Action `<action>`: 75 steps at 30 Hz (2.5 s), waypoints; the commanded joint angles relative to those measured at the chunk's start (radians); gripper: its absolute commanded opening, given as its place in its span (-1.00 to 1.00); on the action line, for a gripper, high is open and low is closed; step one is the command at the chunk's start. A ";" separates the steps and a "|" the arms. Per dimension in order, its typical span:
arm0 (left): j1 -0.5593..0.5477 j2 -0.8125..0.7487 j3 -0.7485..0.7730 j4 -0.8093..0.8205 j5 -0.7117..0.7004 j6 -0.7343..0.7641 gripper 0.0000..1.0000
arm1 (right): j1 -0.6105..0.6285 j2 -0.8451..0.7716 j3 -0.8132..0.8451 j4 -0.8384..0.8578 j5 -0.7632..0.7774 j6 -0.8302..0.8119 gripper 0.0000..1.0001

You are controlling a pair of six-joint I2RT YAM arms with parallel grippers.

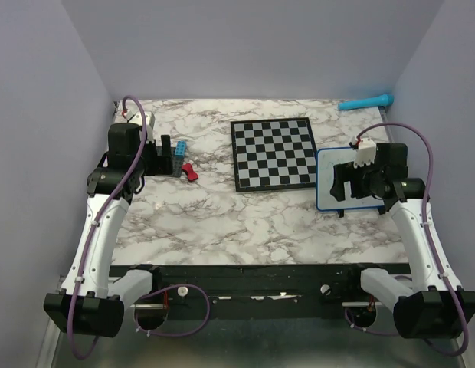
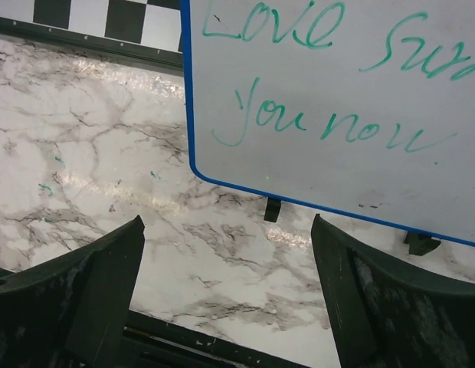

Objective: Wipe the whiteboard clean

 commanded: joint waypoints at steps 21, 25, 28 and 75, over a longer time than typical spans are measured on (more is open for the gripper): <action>0.005 0.083 0.031 0.103 -0.078 -0.025 0.97 | -0.006 0.160 -0.116 0.030 0.134 -0.225 0.39; 0.005 0.103 0.045 0.112 -0.083 -0.026 0.97 | -0.008 0.184 -0.184 0.096 0.084 -0.242 0.20; 0.005 0.110 0.041 0.126 -0.101 -0.020 0.97 | -0.006 0.209 -0.218 0.135 0.063 -0.233 0.15; 0.005 0.184 0.038 0.181 -0.210 0.011 0.97 | 0.001 0.109 -0.328 0.103 -0.225 -0.439 -0.99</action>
